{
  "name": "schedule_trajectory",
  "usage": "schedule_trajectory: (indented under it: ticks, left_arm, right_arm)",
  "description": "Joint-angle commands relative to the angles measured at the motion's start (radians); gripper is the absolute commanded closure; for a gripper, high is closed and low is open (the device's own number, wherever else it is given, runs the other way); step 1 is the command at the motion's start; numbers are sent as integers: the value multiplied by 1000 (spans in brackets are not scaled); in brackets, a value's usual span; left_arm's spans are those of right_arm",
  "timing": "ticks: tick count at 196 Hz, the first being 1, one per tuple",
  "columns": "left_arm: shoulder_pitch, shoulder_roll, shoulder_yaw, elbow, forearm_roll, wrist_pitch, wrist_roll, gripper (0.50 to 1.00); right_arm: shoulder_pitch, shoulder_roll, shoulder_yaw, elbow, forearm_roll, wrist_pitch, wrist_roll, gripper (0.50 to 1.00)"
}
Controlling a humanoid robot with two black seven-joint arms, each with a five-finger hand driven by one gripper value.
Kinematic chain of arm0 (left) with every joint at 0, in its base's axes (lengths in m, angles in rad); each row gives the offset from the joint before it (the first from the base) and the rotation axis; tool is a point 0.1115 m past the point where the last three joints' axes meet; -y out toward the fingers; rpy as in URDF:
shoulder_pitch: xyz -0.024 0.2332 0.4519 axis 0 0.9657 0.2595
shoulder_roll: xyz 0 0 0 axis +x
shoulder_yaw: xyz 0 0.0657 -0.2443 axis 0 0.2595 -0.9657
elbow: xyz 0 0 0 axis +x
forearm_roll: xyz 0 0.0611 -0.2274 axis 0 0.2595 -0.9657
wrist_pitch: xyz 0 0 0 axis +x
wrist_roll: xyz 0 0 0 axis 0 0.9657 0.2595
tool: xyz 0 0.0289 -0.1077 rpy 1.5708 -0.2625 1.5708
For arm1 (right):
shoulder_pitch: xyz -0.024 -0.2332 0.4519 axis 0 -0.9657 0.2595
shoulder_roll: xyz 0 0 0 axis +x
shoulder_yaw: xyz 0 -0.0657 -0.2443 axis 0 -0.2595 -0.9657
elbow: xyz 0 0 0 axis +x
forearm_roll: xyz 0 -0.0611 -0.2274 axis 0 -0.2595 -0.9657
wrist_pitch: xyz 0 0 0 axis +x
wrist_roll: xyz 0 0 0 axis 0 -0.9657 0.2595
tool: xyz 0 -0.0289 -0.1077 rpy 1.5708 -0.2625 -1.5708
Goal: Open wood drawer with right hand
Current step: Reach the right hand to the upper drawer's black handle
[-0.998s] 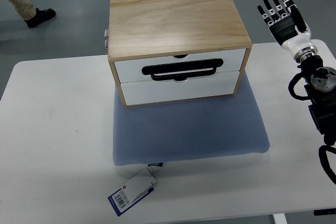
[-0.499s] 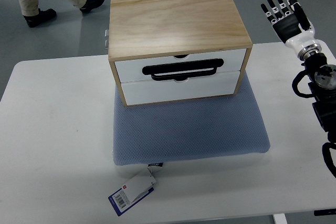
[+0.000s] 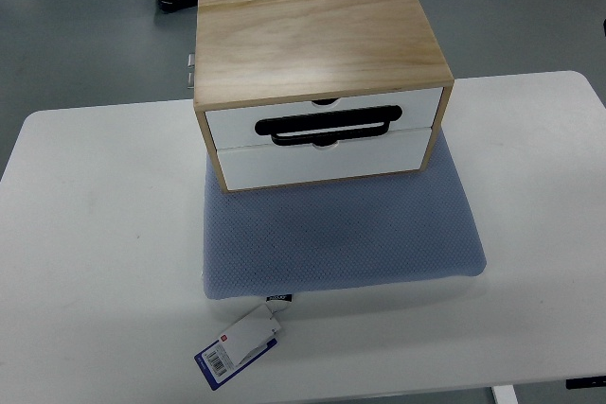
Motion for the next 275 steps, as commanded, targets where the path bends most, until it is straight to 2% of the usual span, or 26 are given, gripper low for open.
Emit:
schedule_trajectory:
  ticks: [1, 12, 32, 49, 58, 59, 63, 109, 119, 120, 130, 144, 163, 198, 239, 251, 259, 275]
  left_arm:
    - [-1, 0, 1, -4, 0, -1, 0, 500]
    - [-3, 0, 1, -3, 0, -1, 0, 500]
    - [-9, 0, 1, -3, -2, 0, 0, 500]
    - [-9, 0, 0, -4, -2, 0, 0, 500]
    - [-9, 0, 0, -4, -2, 0, 0, 500]
    - [-9, 0, 0, -3, -2, -1, 0, 500]
    - [-9, 0, 1, -3, -2, -1, 0, 500]
    - [-9, 0, 1, -1, -3, 0, 0, 500]
    - [-9, 0, 1, -1, -3, 0, 0, 500]
    - [-9, 0, 1, -1, -3, 0, 0, 500]
    - [-9, 0, 1, -1, -3, 0, 0, 500]
    - [-9, 0, 1, -1, -3, 0, 0, 500]
    - [-9, 0, 0, 5, -5, 0, 0, 500]
    - [-9, 0, 0, 8, -5, 0, 0, 500]
    - [-9, 0, -2, 8, -5, 0, 0, 500]
    - [-9, 0, -2, 9, -5, 0, 0, 500]
    - [-9, 0, -2, 11, -5, 0, 0, 500]
    - [-9, 0, 0, 11, -5, 0, 0, 500]
  right_arm:
    - [173, -63, -228, 79, -138, 49, -32, 554]
    - [257, -69, -302, 105, -206, 56, -60, 554]
    - [395, -75, -427, 190, -271, 106, -164, 554]
    - [498, -77, -523, 292, -275, 106, -250, 554]
    - [498, -77, -523, 292, -275, 106, -250, 554]
    - [556, -77, -577, 361, -268, 106, -296, 554]
    - [579, -77, -598, 389, -264, 106, -313, 554]
    - [719, -41, -711, 679, -92, 106, -434, 554]
    - [719, -41, -711, 679, -92, 106, -434, 554]
    - [742, 0, -725, 718, -60, 106, -453, 556]
    - [748, 28, -731, 734, -40, 106, -468, 556]
    - [746, 68, -739, 736, -6, 49, -506, 556]
    - [739, 114, -747, 742, 38, 7, -508, 556]
    - [716, 160, -754, 794, 40, -20, -508, 556]
    - [679, 223, -777, 794, 25, -82, -508, 556]
    - [676, 224, -779, 794, 23, -85, -508, 554]
    - [654, 229, -788, 793, 8, -120, -508, 554]
    - [642, 229, -803, 794, -8, -143, -508, 554]
